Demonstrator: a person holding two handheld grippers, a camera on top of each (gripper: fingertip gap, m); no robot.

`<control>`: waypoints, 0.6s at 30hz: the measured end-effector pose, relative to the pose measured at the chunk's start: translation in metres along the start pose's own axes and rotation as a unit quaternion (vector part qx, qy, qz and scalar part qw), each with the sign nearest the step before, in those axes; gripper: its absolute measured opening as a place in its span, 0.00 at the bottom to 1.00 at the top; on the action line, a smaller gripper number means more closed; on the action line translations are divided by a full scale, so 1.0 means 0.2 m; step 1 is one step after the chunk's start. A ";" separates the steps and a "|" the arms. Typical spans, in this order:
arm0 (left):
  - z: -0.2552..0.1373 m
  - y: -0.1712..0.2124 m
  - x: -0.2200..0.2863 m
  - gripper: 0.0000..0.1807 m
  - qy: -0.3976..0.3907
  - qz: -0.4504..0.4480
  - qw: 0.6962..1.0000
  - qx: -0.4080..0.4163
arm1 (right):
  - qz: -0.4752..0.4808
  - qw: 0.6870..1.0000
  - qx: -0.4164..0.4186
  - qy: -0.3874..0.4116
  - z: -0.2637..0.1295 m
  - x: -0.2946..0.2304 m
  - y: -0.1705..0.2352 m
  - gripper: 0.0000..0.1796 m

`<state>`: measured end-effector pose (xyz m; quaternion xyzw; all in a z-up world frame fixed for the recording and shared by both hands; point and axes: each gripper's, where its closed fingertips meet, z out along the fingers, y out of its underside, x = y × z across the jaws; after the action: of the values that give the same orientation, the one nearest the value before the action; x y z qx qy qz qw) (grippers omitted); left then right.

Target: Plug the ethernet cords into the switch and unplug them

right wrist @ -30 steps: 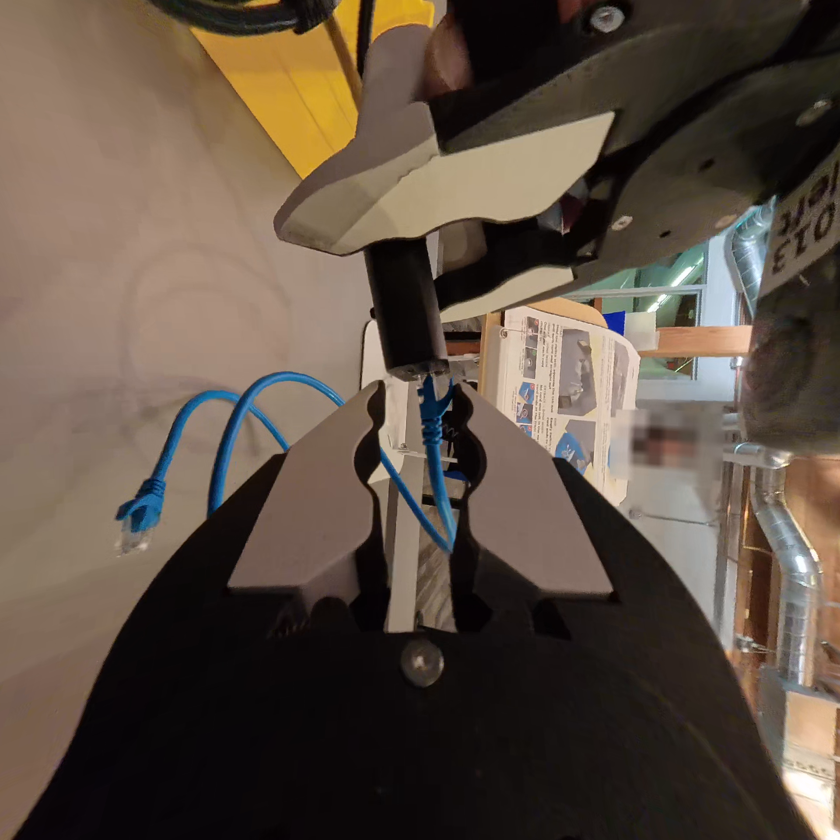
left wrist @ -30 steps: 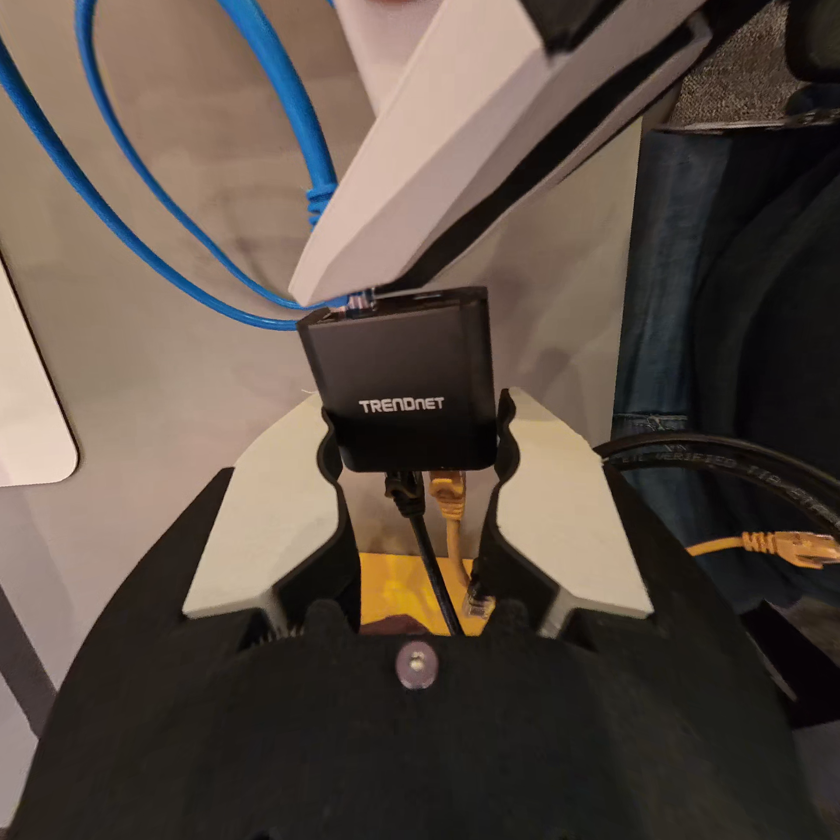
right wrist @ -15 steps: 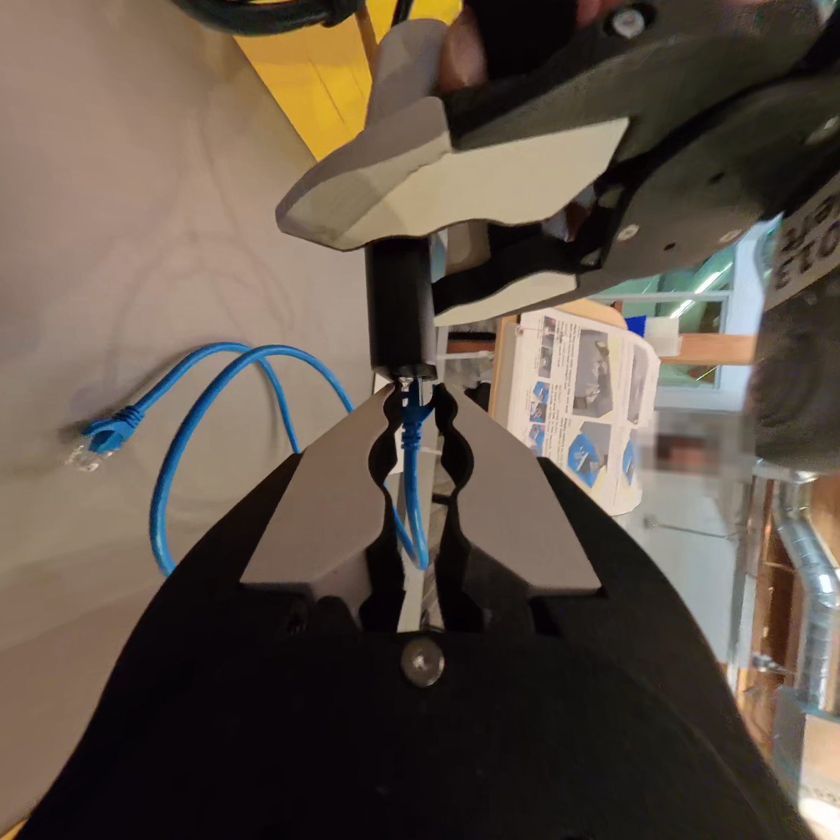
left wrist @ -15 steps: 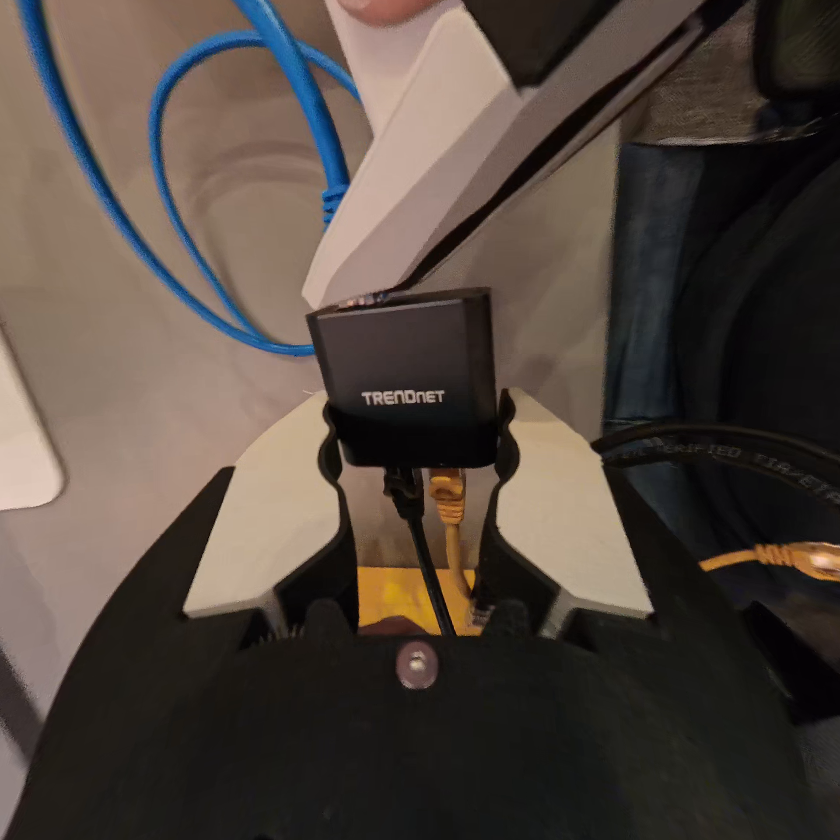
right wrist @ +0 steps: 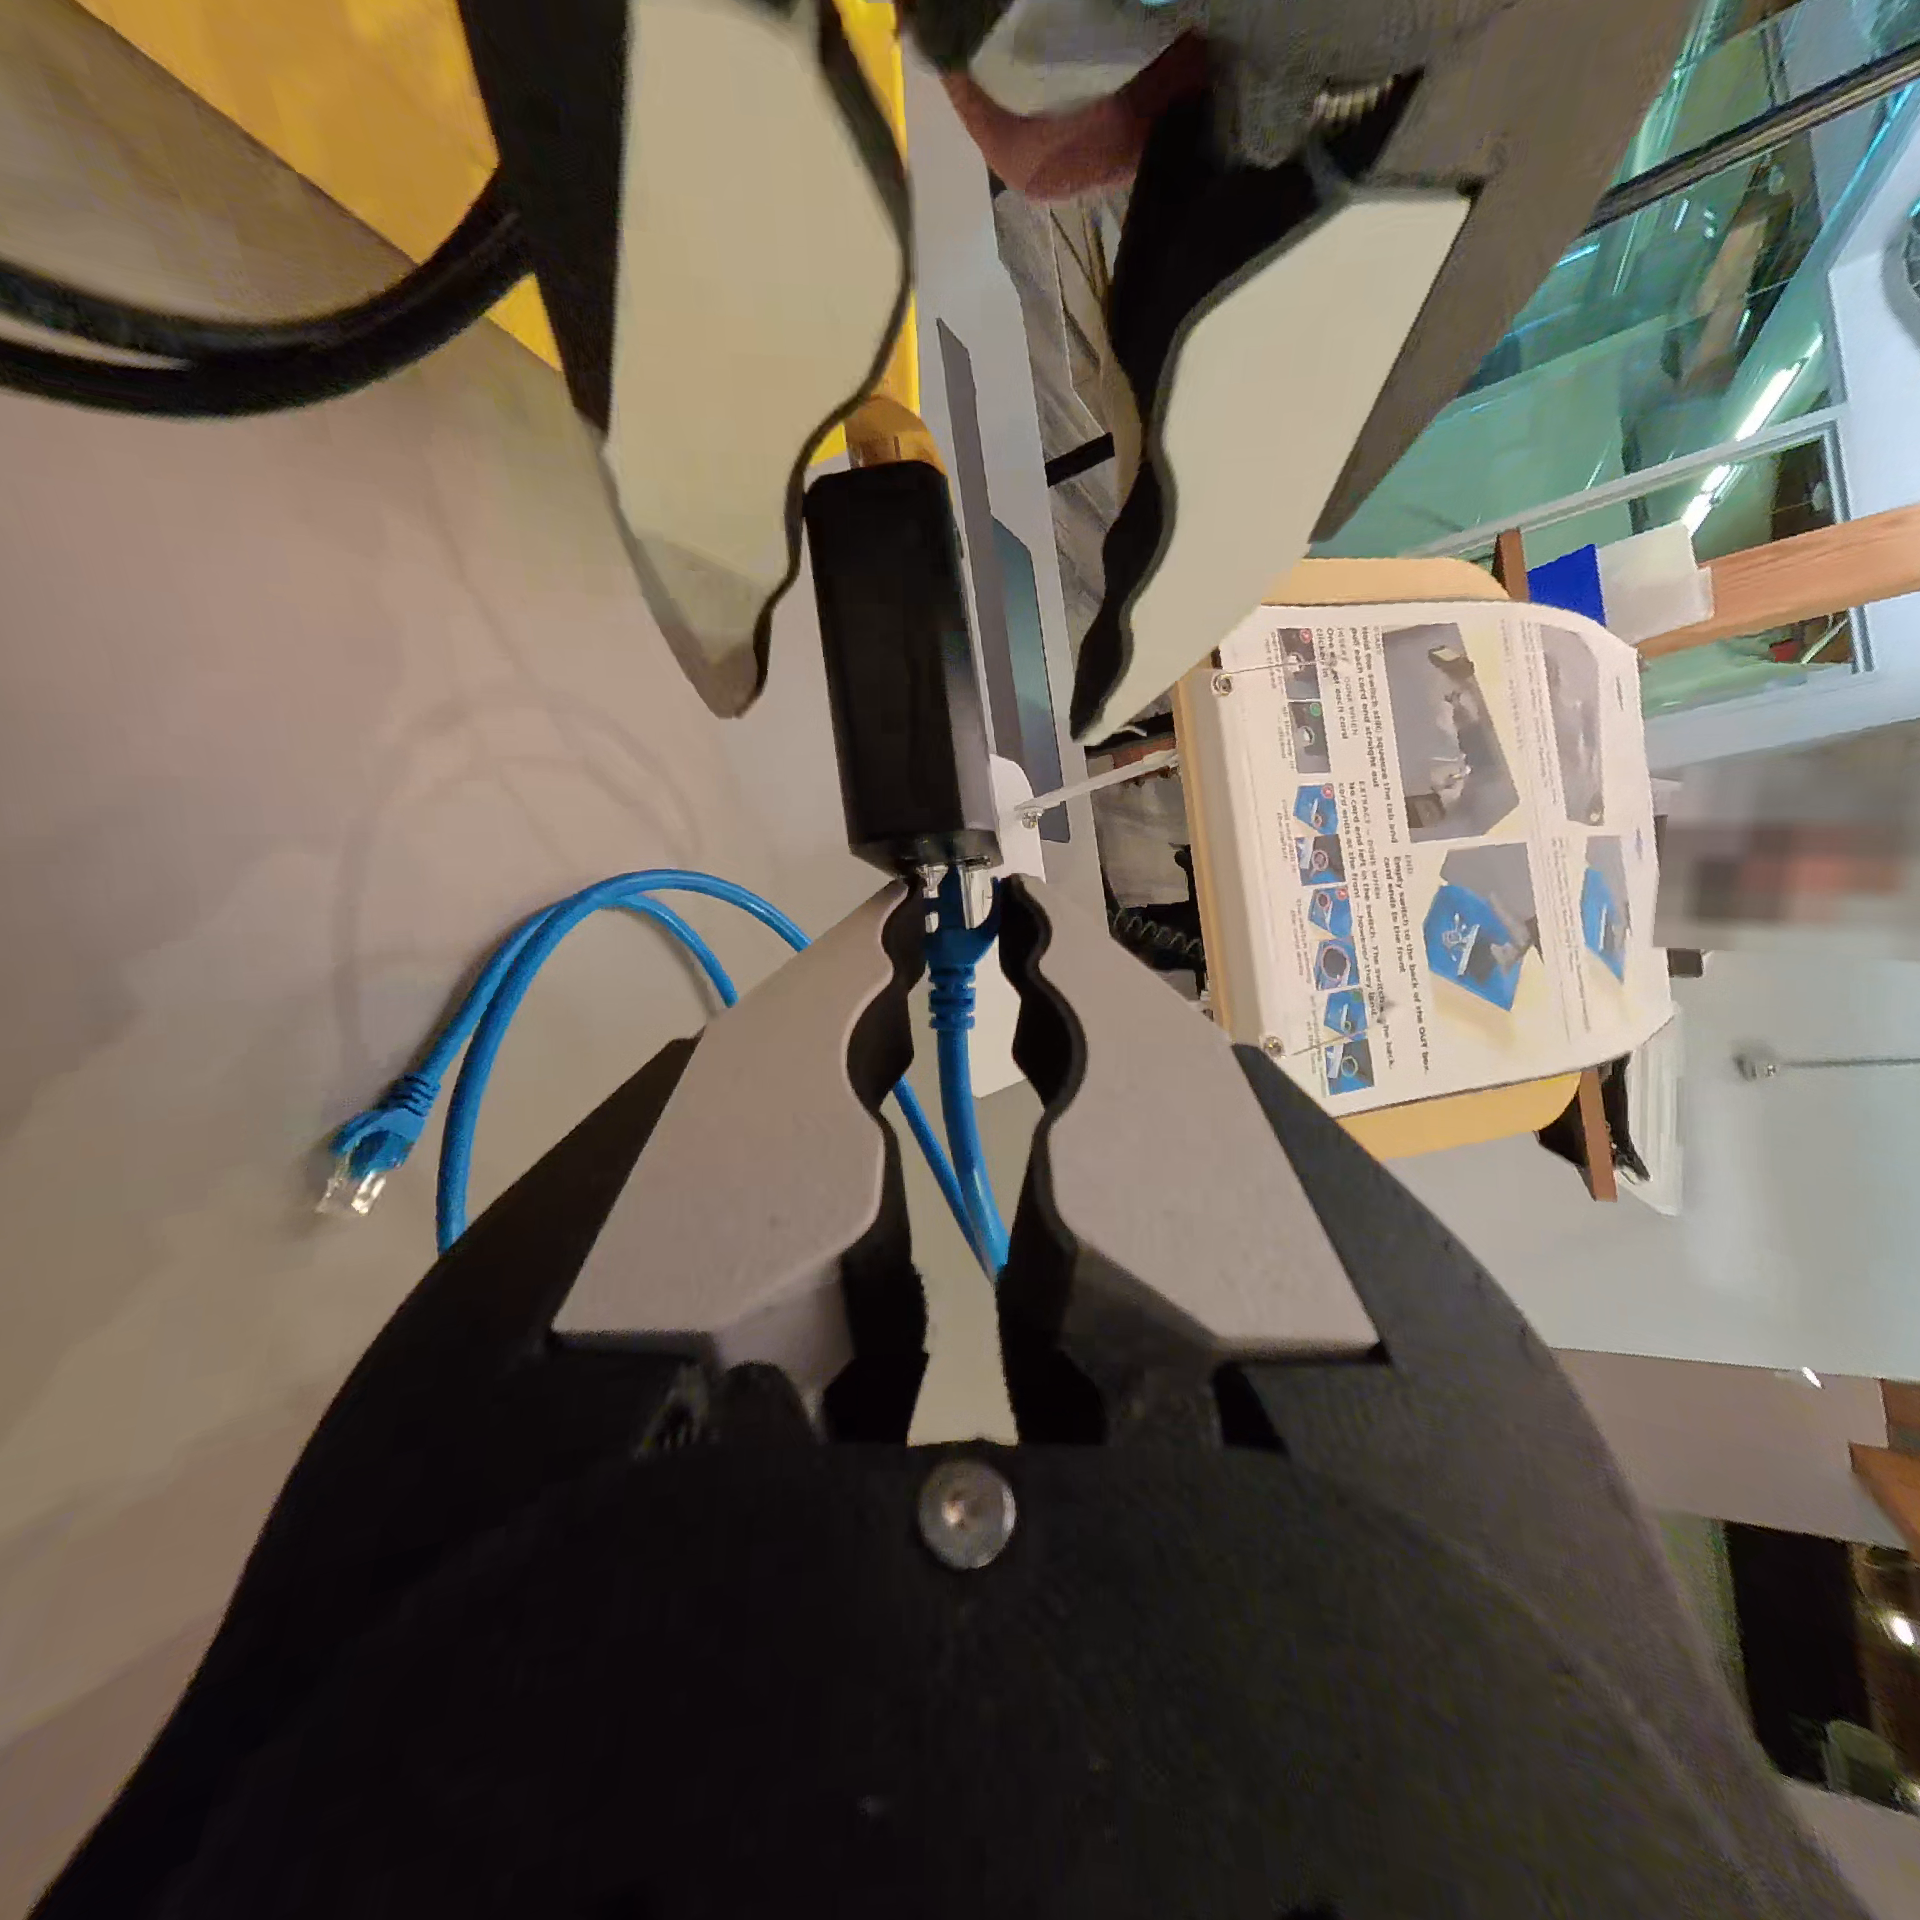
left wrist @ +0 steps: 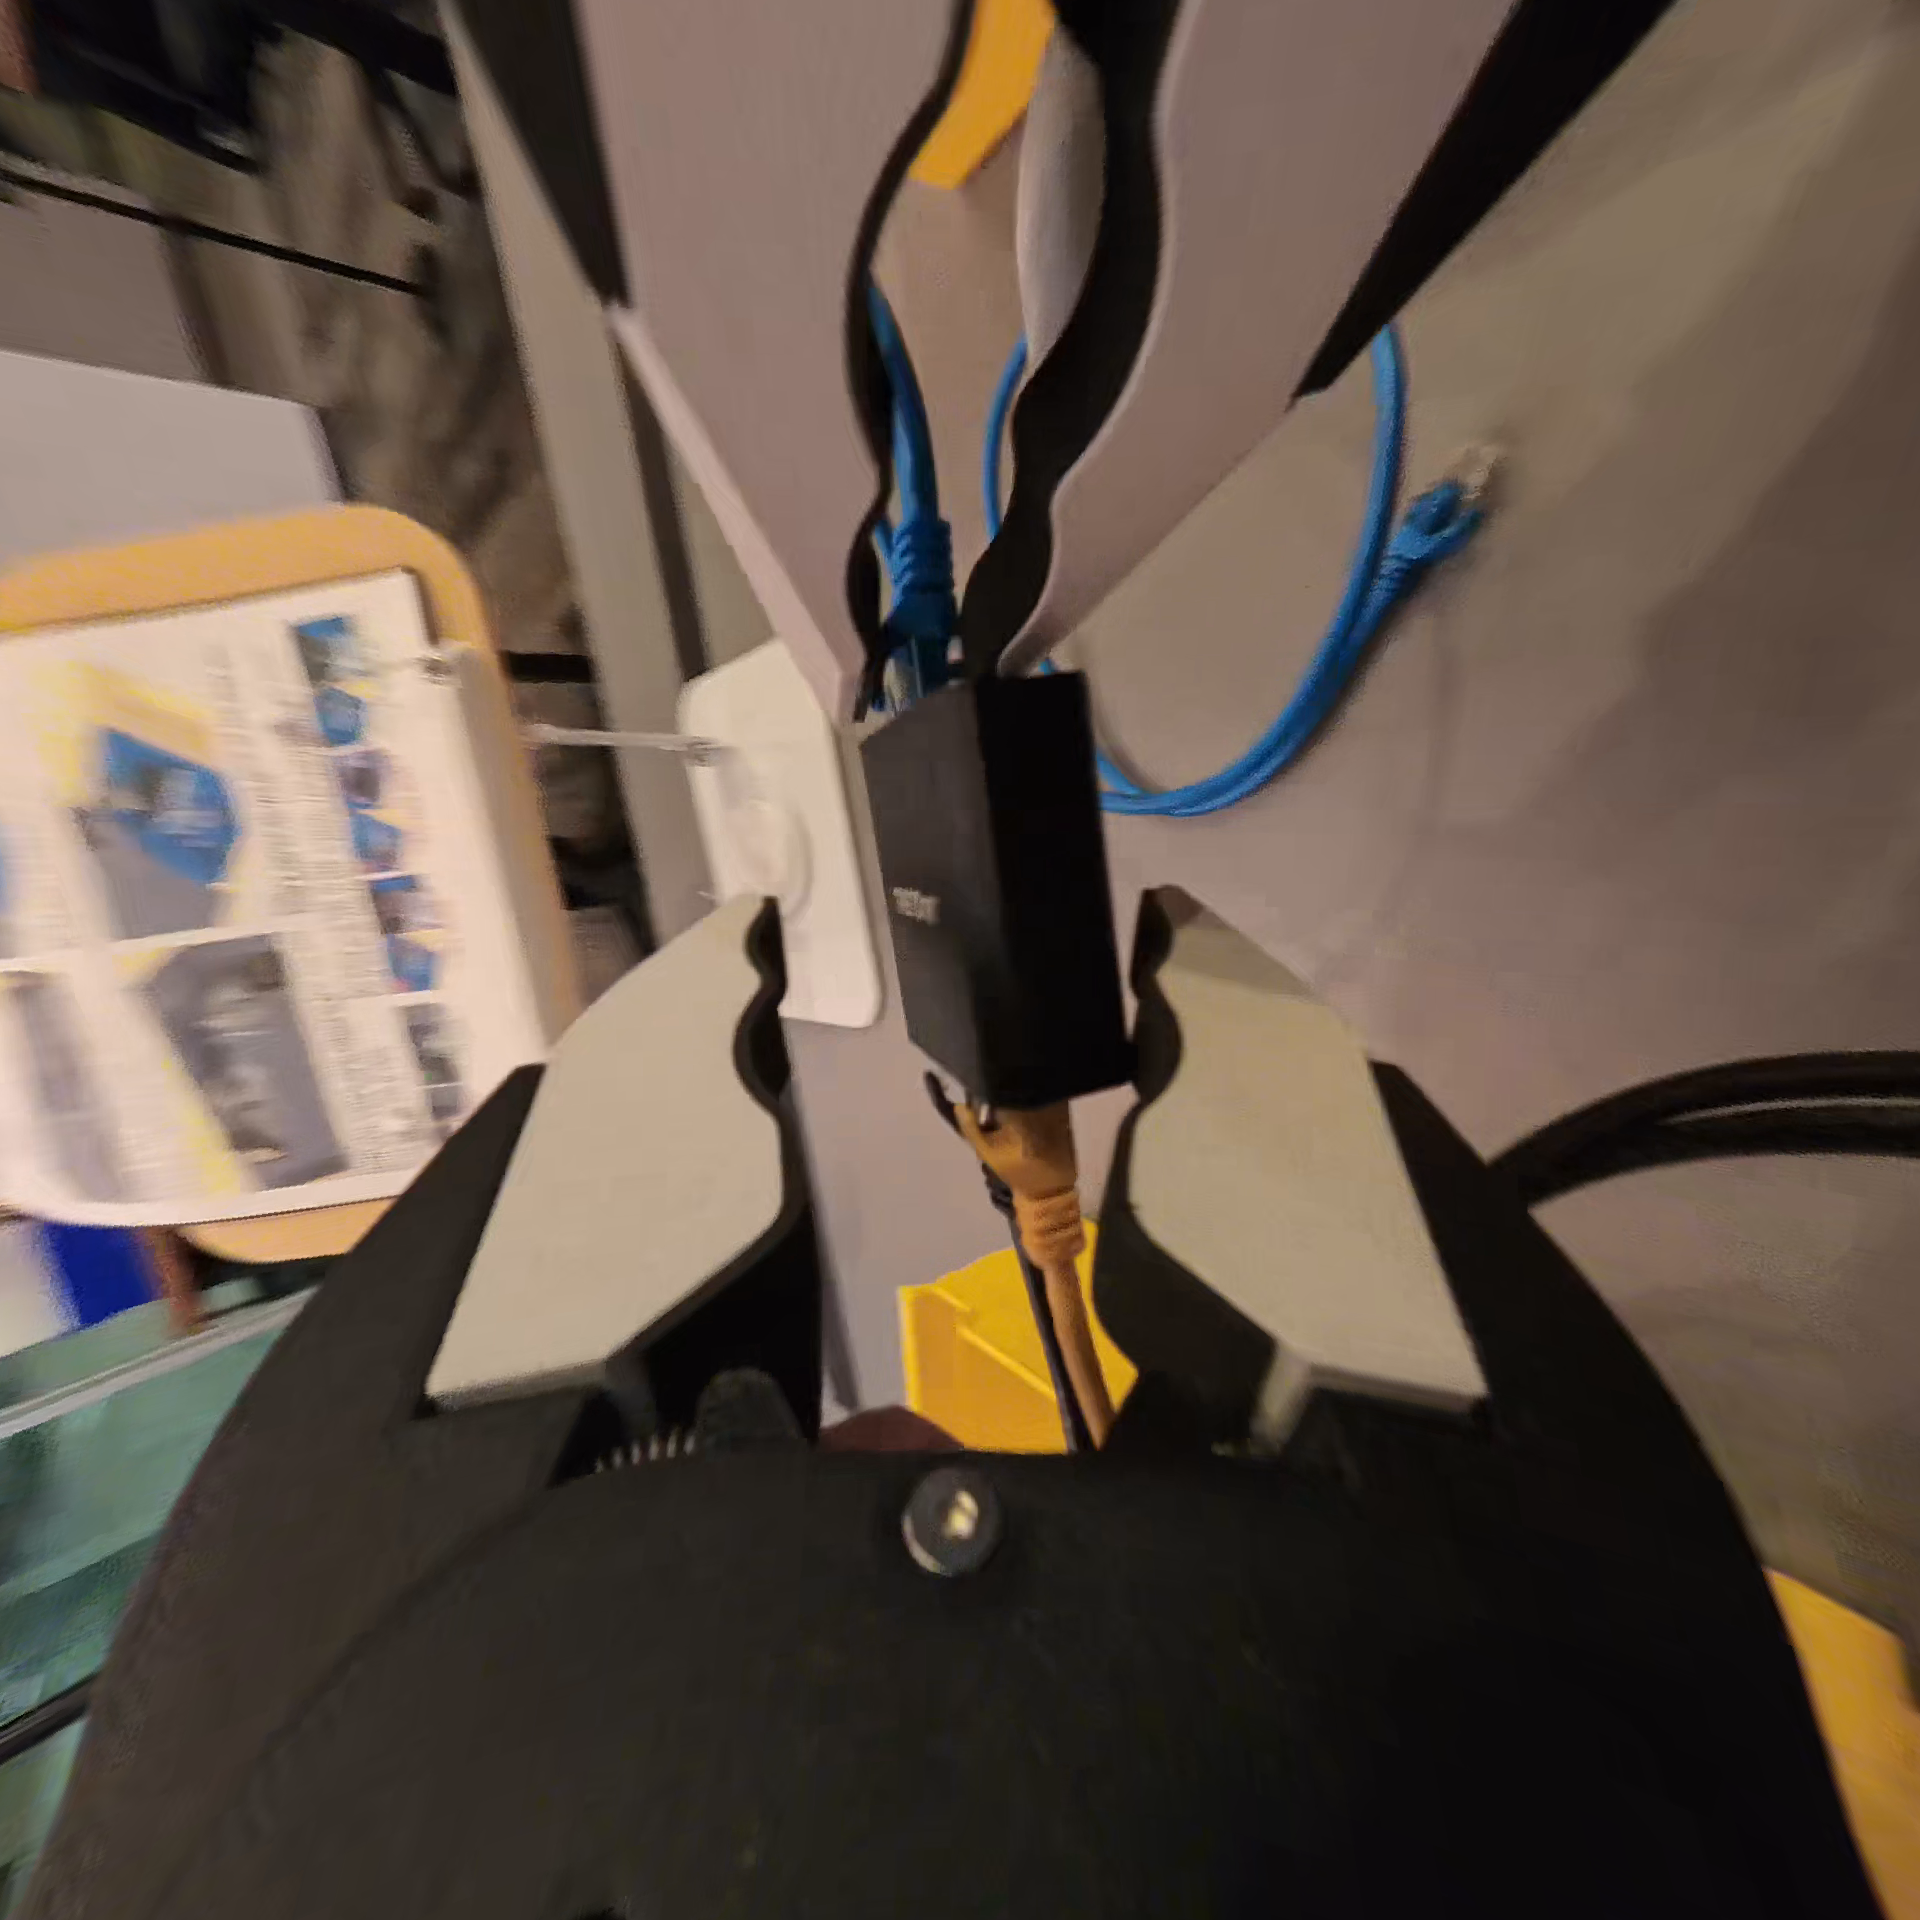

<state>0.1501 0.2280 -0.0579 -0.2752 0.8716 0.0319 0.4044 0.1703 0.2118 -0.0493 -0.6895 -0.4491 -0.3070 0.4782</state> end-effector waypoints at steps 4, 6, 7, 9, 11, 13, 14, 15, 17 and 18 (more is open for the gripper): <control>0.01 -0.02 -0.02 0.17 -0.087 0.050 0.995 0.005 | 0.010 1.000 0.001 0.007 -0.02 0.01 0.00 0.07; 0.01 -0.02 -0.02 0.15 -0.105 0.056 0.993 -0.001 | 0.009 1.000 0.004 0.009 -0.01 0.00 0.00 0.07; 0.01 -0.02 -0.02 0.15 -0.109 0.055 0.993 0.000 | 0.008 1.000 0.008 0.012 -0.01 0.00 0.00 0.07; 0.01 -0.02 -0.03 0.14 -0.118 0.057 0.991 0.001 | -0.007 1.000 0.017 0.024 -0.02 0.01 0.00 0.07; 0.01 -0.01 -0.03 0.14 -0.109 0.053 0.993 -0.005 | -0.013 0.999 0.030 0.022 -0.03 0.01 -0.01 0.07; 0.01 0.00 -0.04 0.14 -0.111 0.048 0.993 -0.006 | -0.028 0.999 0.033 0.019 -0.05 0.01 -0.01 0.09; 0.01 0.00 -0.04 0.14 -0.107 0.047 0.993 -0.009 | -0.037 0.999 0.031 0.019 -0.05 0.01 -0.01 0.08; 0.01 0.00 -0.04 0.14 -0.105 0.047 0.993 -0.008 | -0.045 0.998 0.031 0.018 -0.05 0.01 -0.01 0.07; 0.01 0.00 -0.03 0.14 -0.104 0.049 0.993 -0.009 | -0.063 0.997 0.035 0.015 -0.05 0.01 -0.01 0.07; 0.01 0.00 -0.03 0.14 -0.103 0.051 0.993 -0.012 | -0.069 0.997 0.034 0.009 -0.04 0.01 -0.01 0.07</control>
<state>0.1536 0.2316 -0.0544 -0.2306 0.8379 0.0915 0.4862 0.1682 0.2046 -0.0442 -0.6373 -0.5010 -0.3301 0.4836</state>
